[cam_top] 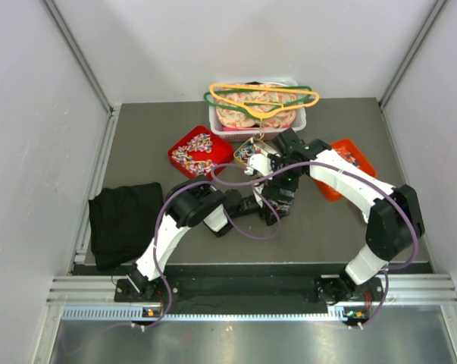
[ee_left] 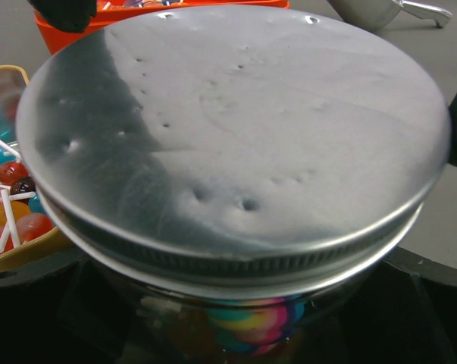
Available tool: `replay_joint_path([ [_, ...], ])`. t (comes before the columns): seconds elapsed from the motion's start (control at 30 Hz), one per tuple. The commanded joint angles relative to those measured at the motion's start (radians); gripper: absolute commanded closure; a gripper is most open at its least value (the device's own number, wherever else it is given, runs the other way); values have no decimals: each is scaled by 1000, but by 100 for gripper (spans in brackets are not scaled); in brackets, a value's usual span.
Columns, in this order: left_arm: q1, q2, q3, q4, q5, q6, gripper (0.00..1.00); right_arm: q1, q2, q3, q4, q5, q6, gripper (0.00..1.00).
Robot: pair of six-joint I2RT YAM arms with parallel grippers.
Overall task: Pack the candies
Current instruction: Screw the bottle lid onto the packing bottle.
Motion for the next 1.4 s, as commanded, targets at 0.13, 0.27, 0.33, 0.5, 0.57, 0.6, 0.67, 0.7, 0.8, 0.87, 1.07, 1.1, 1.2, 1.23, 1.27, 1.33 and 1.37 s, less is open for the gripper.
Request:
replay_joint_path([
  [0.13, -2, 57, -22, 146, 7, -77, 2, 7, 16, 4, 59, 7, 57, 25],
  [0.27, -2, 57, -22, 143, 7, -76, 2, 7, 11, 5, 51, 19, 129, 33],
  [0.33, -4, 57, -21, 143, 7, -76, 2, 7, 0, -10, 57, 19, 173, 34],
  [0.5, -2, 57, -22, 143, 7, -74, 2, 7, -40, -53, 94, 39, 267, 34],
  [0.57, -4, 57, -22, 143, 7, -74, 2, 9, -52, -64, 99, 45, 314, 34],
  [0.6, -2, 57, -22, 144, 6, -76, 2, 7, -55, -67, 110, 60, 334, 34],
  [0.67, -2, 57, -22, 143, 7, -76, 2, 9, -56, -71, 113, 73, 393, 34],
  [0.7, -4, 58, -22, 143, 7, -76, 2, 9, -55, -74, 117, 77, 428, 34],
  [0.8, -2, 58, -22, 146, 6, -72, 2, 9, -52, -79, 131, 99, 494, 34],
  [0.87, -2, 58, -22, 148, 6, -72, 2, 10, -46, -73, 140, 94, 570, 35],
  [1.07, -4, 60, -24, 151, 6, -68, 2, 30, -17, -38, 145, 65, 635, 31],
  [1.1, -4, 58, -24, 152, 6, -68, 2, 30, -17, -32, 140, 73, 615, 28],
  [1.2, -4, 58, -24, 151, 6, -68, 2, 29, -35, -25, 128, 56, 537, 18],
  [1.23, -4, 58, -24, 151, 7, -68, 2, 30, -52, -32, 128, 59, 520, 16],
  [1.27, -4, 57, -24, 149, 7, -69, 2, 32, -56, -32, 117, 53, 497, 13],
  [1.33, -4, 58, -24, 149, 7, -69, 2, 30, -61, -25, 108, 65, 433, 8],
  [1.37, -4, 58, -22, 149, 7, -69, 2, 30, -67, -24, 101, 59, 410, 6],
])
